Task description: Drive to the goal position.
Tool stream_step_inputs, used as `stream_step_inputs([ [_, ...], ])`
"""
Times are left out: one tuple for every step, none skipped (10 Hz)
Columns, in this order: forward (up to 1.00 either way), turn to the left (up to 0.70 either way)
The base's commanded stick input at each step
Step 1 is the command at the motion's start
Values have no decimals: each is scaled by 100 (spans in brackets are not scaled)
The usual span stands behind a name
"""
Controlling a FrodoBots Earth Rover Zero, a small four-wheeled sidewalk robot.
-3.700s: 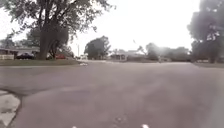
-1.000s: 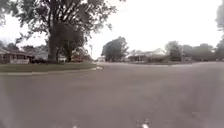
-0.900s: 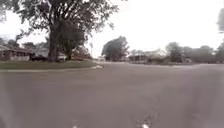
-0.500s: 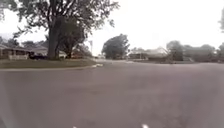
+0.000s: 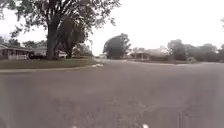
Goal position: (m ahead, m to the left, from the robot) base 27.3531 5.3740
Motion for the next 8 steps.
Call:
stream_step_inputs([
  [100, 0],
  [100, 0],
  [100, 0],
  [100, -7],
  [100, -28],
  [100, -22],
  [100, -1],
  [100, 0],
])
